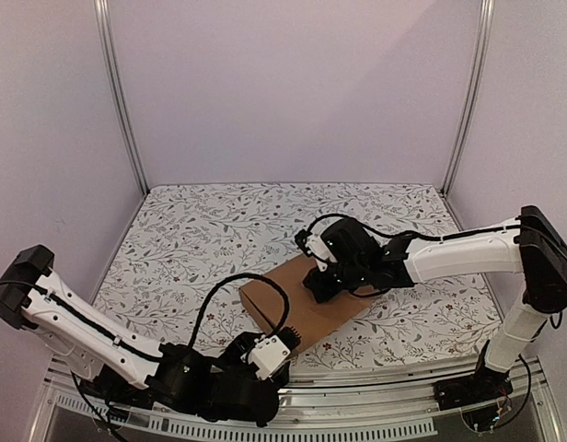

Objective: Fold the paper box

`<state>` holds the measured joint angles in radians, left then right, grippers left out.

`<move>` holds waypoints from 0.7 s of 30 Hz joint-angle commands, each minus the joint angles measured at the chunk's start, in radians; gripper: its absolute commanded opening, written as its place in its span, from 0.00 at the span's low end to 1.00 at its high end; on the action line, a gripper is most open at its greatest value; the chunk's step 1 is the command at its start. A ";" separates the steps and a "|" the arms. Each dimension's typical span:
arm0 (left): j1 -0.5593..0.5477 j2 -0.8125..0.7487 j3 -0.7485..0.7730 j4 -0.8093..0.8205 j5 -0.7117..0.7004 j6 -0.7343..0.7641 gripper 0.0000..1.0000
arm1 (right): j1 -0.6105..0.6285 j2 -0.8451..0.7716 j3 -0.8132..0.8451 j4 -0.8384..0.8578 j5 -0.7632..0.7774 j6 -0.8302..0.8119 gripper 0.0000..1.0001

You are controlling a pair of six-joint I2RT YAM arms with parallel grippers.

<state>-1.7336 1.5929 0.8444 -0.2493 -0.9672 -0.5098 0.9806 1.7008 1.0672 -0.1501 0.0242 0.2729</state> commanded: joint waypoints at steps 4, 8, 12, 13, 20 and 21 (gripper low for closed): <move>-0.017 -0.102 -0.077 0.108 0.133 0.054 0.74 | -0.004 0.091 -0.100 0.091 -0.012 0.041 0.00; -0.002 -0.141 -0.084 0.127 0.140 0.096 0.75 | -0.005 0.116 -0.129 0.121 -0.012 0.052 0.00; 0.074 -0.200 -0.108 0.177 0.200 0.114 0.74 | -0.005 0.100 -0.140 0.123 -0.012 0.053 0.00; 0.104 -0.223 -0.124 0.189 0.220 0.111 0.74 | -0.004 0.089 -0.141 0.121 -0.011 0.052 0.00; 0.316 -0.394 -0.190 0.232 0.381 0.082 0.72 | -0.006 -0.073 -0.119 0.031 0.049 0.017 0.01; 0.346 -0.409 -0.191 0.232 0.407 0.075 0.72 | -0.009 -0.112 -0.112 0.010 0.059 0.010 0.05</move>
<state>-1.4807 1.2480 0.6724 -0.0551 -0.6830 -0.4191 0.9806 1.7016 0.9539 -0.0242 0.0357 0.3088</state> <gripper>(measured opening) 0.724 0.008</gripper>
